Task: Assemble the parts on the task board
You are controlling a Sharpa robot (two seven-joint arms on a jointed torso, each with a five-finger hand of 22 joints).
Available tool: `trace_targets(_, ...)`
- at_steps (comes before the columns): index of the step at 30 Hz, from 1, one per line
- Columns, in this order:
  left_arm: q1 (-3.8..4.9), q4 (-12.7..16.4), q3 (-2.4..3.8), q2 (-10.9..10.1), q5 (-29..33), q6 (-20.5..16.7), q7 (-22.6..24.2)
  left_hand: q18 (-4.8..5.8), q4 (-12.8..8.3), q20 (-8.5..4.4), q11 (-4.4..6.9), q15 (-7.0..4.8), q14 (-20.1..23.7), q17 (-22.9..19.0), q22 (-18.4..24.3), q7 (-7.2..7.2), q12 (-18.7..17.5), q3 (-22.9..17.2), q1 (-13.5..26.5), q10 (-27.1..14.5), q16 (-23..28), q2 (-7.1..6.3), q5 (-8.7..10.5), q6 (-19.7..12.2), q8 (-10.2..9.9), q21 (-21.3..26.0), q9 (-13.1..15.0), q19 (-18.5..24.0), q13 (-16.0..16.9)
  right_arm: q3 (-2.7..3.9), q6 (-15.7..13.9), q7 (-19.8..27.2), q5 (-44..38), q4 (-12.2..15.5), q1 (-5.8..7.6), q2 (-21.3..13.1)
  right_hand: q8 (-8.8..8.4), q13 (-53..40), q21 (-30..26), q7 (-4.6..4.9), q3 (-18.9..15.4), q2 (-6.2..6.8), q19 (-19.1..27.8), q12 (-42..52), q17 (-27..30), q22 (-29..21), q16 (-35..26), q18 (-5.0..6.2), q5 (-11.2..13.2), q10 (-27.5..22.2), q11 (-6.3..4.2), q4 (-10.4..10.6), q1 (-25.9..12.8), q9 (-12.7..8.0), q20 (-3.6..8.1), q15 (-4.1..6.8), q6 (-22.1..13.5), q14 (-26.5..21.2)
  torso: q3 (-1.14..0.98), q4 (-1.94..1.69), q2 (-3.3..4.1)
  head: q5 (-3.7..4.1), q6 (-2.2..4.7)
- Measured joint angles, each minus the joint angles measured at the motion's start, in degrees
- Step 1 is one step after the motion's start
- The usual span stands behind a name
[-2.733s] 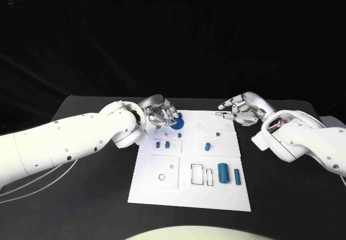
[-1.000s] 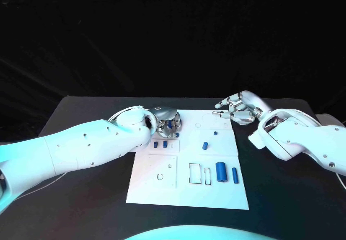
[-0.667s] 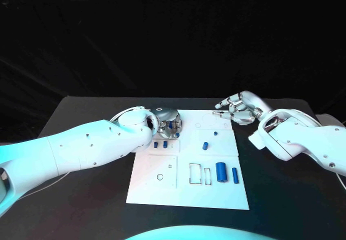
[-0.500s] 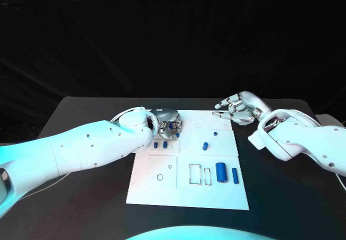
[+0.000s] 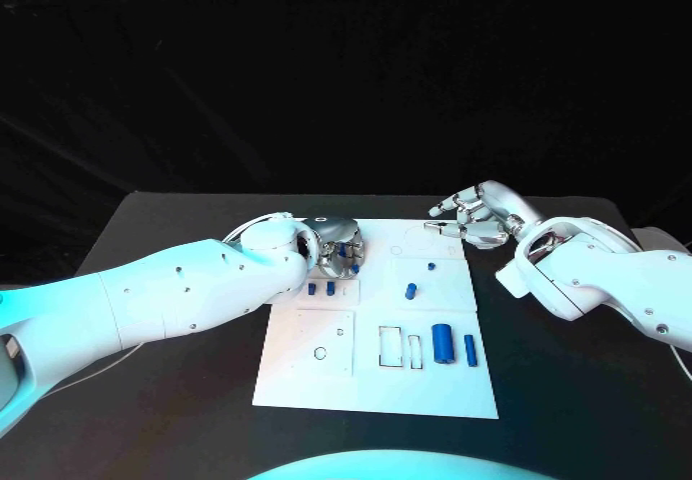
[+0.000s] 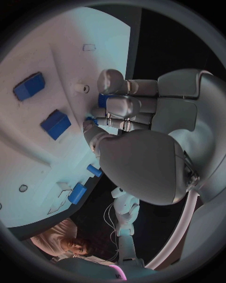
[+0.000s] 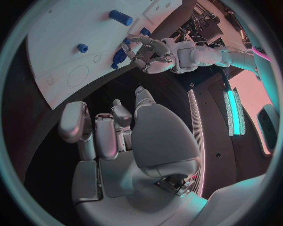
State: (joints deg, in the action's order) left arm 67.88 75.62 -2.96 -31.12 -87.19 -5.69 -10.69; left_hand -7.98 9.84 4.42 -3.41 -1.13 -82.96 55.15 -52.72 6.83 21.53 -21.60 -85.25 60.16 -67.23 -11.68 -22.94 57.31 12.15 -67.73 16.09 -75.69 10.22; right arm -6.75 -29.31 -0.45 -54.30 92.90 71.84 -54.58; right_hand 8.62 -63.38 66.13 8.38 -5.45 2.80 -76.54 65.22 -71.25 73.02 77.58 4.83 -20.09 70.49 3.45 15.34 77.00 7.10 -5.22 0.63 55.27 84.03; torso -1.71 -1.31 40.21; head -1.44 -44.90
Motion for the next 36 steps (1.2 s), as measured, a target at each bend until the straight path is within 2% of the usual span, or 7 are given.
trace_targets(7, 0.09, -0.13, 0.1, 0.1, 0.01, 0.98, -0.23, -0.01, -1.02, -0.03, 0.22, 0.0, 0.0, -0.22, -0.64, 0.21, 0.0, -1.06, -0.65, 0.63, 0.0, 1.15, 0.0, 0.83, -0.12, -0.39, -0.55, -0.39, -0.16, 0.0, 0.0, 0.0, 0.0, 0.0, 0.0, 0.01, 0.25, -0.08, 0.0, 0.0, 0.0, -0.22, 0.0, 0.0, 0.0, 0.0, 0.0, 0.0, 0.0, 0.0, 0.0, 0.0, 0.23, 0.0, 0.0, 0.0, 0.0, 0.0, 0.0, 0.0, 0.0, 0.07, -0.13)
trace_targets(9, 0.11, -0.17, 0.13, 0.12, 0.01, 1.23, -0.26, 0.0, -1.33, -0.03, 0.23, 0.0, 0.0, -0.33, -0.64, -0.01, 0.0, -1.51, -1.05, 1.26, 0.0, 1.66, 4.78, 1.46, -0.23, -0.47, -0.81, -0.39, -0.28, 0.0, 0.0, 0.0, 0.0, 0.0, 0.0, 0.01, 0.25, -0.08, 0.0, 0.0, 0.0, -0.22, 0.0, 0.0, 0.0, 0.0, 0.0, 0.0, 0.0, 0.0, 0.0, 0.0, 0.22, 0.0, 0.0, 0.0, 0.0, 0.0, 0.01, -0.01, 0.0, 0.09, -0.16)
trace_targets(10, 0.12, -0.19, 0.14, 0.13, 0.01, 1.33, -0.27, -0.01, -1.48, -0.03, 0.31, 0.0, 0.0, -0.38, -0.67, 0.02, 0.01, -1.66, -0.8, 1.34, 0.0, 1.91, 6.42, 1.66, -0.23, -0.63, -0.94, -0.39, -0.3, 0.0, 0.0, 0.0, 0.0, 0.0, 0.0, 0.01, 0.25, -0.08, 0.0, 0.0, 0.0, -0.22, 0.0, 0.0, 0.0, 0.0, 0.0, 0.0, 0.0, 0.0, 0.0, 0.0, 0.22, 0.0, 0.0, 0.0, 0.0, 0.0, 0.02, -0.01, 0.0, 0.13, -0.16)
trace_targets(12, 0.14, -0.22, 0.16, 0.14, 0.01, 1.53, -0.28, -0.01, -1.66, -0.03, 0.19, 0.0, 0.0, -0.42, -0.79, -0.02, 0.01, -1.84, -0.75, 1.46, -0.21, 1.96, 7.82, 1.87, -0.23, -0.63, -1.1, -0.39, -0.35, 0.0, 0.0, 0.0, 0.0, 0.01, 0.0, 0.01, 0.25, -0.08, 0.0, 0.0, 0.0, -0.22, 0.0, 0.0, 0.0, 0.0, 0.0, 0.0, 0.0, 0.0, 0.0, 0.0, 0.22, 0.0, 0.0, 0.0, 0.0, 0.0, 0.02, -0.02, 0.0, 0.17, -0.17)
trace_targets(24, 0.13, -0.47, 0.15, 0.05, 0.22, 1.47, -0.11, -0.01, -1.89, -0.03, 0.22, -0.2, -0.2, -0.5, -1.01, 0.0, 0.01, -2.06, -0.67, 2.06, -0.21, 2.35, 8.02, 2.67, -0.44, -0.85, -1.45, -0.38, -0.48, 0.0, -0.03, 0.01, 0.0, 0.03, 0.0, 0.08, 0.24, -0.23, 0.0, 0.0, 0.0, -0.46, 0.0, 0.0, -0.07, 0.0, 0.0, 0.0, 0.0, 0.01, 0.0, 0.0, -0.01, 0.0, 0.0, 0.0, 0.0, 0.0, 0.03, -0.03, -0.03, 0.14, -0.24)
trace_targets(30, 0.01, 0.26, 0.15, -1.04, 0.55, 0.8, 0.03, -0.01, -1.89, -0.03, 0.22, -0.2, -0.2, -0.49, -1.49, 0.11, -0.27, -2.06, -0.4, 2.47, -0.43, 2.53, 8.02, 2.78, -0.44, -1.21, -1.68, -0.38, -0.73, 0.0, -0.07, 0.02, 0.0, -0.07, 0.0, 0.01, 0.24, -0.23, 0.0, 0.0, 0.0, -0.53, 0.0, 0.0, -0.07, 0.0, 0.0, 0.0, 0.0, 0.01, 0.01, 0.0, -0.09, 0.0, 0.0, 0.0, 0.0, 0.0, 0.03, -0.02, -0.05, 0.14, -0.24)
trace_targets(36, -0.04, 1.94, 1.1, -2.95, 1.79, 0.31, 0.03, -0.01, -1.89, -0.02, 0.22, -0.2, -0.2, -0.56, -1.51, 0.1, -0.56, -2.06, 0.65, 2.47, -0.43, 2.11, 8.02, 3.19, -0.45, -1.21, -1.88, -0.38, -0.72, 0.0, -0.19, 0.0, -0.09, -0.12, 0.0, 0.1, 0.24, -0.22, 0.0, 0.0, 0.0, -0.53, 0.0, 0.0, -0.06, 0.0, 0.0, 0.0, 0.0, 0.03, 0.03, 0.0, -0.09, 0.0, 0.0, 0.0, 0.0, 0.0, 0.03, 0.01, -0.08, 0.13, 0.01)
